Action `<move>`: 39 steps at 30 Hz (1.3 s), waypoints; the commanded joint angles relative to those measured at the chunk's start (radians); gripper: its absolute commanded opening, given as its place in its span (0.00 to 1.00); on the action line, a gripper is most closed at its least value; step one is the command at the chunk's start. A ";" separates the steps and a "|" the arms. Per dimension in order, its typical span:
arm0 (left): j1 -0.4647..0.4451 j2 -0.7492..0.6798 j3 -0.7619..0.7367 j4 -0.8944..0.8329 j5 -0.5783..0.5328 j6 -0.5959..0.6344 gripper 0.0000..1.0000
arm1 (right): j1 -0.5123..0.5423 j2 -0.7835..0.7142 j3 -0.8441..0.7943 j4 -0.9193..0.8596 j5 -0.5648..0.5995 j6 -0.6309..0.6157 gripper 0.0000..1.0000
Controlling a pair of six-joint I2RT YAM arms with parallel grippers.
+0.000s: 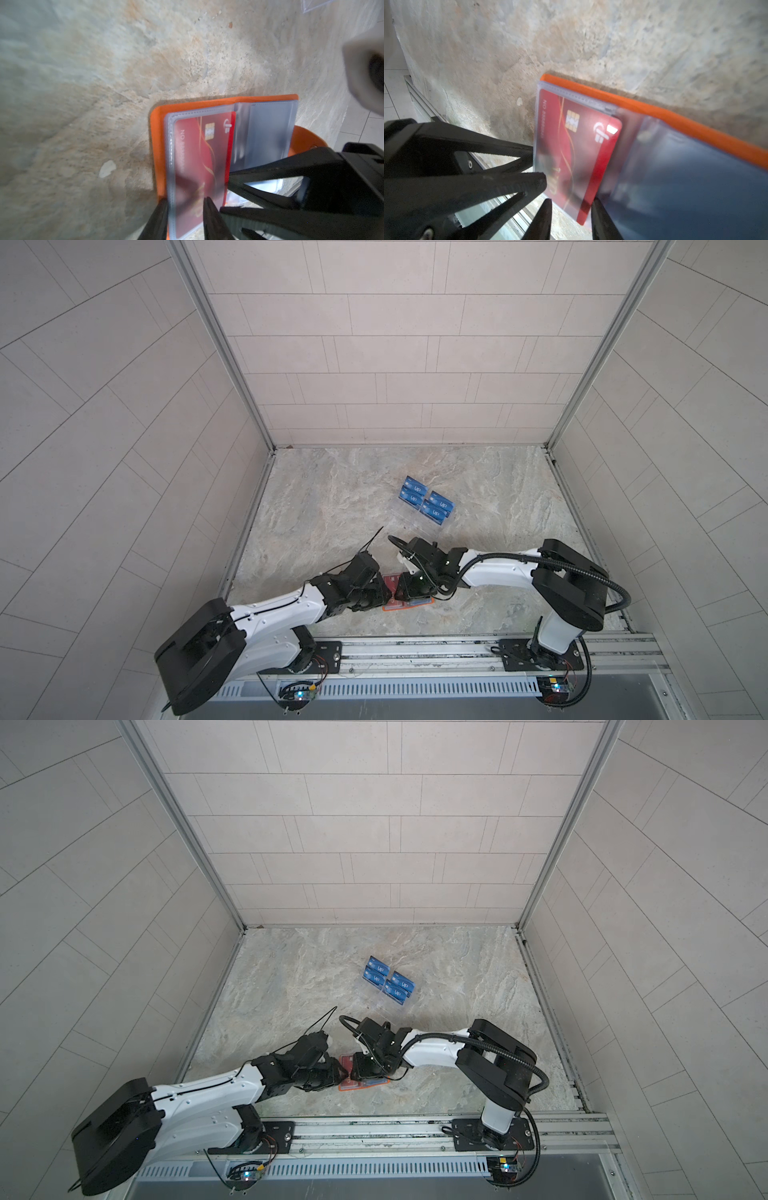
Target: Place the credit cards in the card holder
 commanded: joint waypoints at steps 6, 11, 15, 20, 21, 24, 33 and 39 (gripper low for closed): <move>0.044 0.002 0.159 -0.321 -0.008 0.178 0.39 | -0.053 -0.178 -0.012 -0.188 0.113 -0.078 0.38; 0.049 -0.047 0.251 -0.519 -0.089 0.222 0.44 | -0.103 -0.152 -0.004 -0.220 0.083 -0.138 0.24; 0.041 -0.014 0.275 -0.419 -0.022 0.194 0.45 | -0.107 -0.134 -0.004 -0.205 0.083 -0.159 0.17; -0.038 0.120 0.282 -0.202 0.058 0.102 0.44 | -0.123 -0.125 -0.020 -0.201 0.089 -0.196 0.10; -0.051 0.145 0.284 -0.160 0.070 0.087 0.43 | -0.127 -0.126 -0.029 -0.194 0.087 -0.197 0.09; -0.063 0.202 0.287 -0.058 0.088 0.048 0.41 | -0.135 -0.116 -0.051 -0.178 0.073 -0.191 0.09; -0.063 0.304 0.273 0.090 0.103 -0.001 0.38 | -0.138 -0.096 -0.098 -0.154 0.088 -0.154 0.10; -0.060 0.334 0.237 0.151 0.093 -0.030 0.37 | -0.142 -0.093 -0.118 -0.149 0.097 -0.140 0.10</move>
